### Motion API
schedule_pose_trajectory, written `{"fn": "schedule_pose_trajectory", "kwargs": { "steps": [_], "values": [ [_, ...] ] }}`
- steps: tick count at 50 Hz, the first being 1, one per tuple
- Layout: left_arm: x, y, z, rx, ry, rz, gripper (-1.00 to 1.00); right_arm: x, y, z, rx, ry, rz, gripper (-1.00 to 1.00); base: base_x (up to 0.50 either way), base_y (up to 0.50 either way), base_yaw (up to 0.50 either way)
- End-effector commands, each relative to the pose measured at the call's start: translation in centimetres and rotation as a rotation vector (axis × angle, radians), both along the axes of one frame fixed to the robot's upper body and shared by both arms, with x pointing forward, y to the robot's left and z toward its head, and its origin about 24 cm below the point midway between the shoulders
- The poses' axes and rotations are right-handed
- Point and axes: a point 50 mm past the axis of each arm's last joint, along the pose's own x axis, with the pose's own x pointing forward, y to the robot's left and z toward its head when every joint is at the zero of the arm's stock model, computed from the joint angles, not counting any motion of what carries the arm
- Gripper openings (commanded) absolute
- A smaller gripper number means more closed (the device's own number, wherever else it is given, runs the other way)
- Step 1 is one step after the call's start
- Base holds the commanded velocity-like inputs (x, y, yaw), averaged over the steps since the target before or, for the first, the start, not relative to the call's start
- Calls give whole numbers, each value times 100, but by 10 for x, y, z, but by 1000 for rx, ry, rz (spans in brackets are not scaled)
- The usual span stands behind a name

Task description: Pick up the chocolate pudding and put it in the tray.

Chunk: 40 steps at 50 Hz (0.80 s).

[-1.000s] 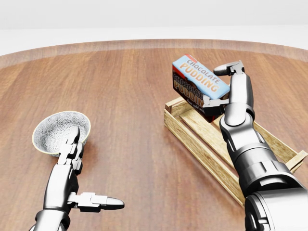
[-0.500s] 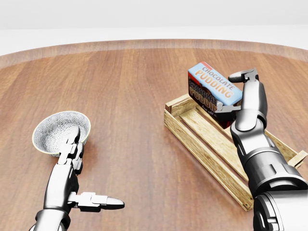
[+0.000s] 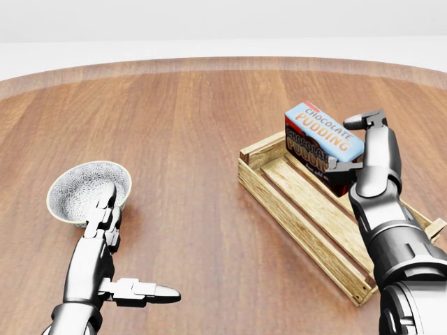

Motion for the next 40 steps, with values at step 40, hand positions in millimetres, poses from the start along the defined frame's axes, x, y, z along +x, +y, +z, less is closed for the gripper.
{"fn": "schedule_pose_trajectory", "kwargs": {
  "steps": [40],
  "values": [
    [1, 0, -1, -24, 19, 0, 100, -25, -38, -35, 67, 167, 48, -100, 0, 0, 0]
  ]
}}
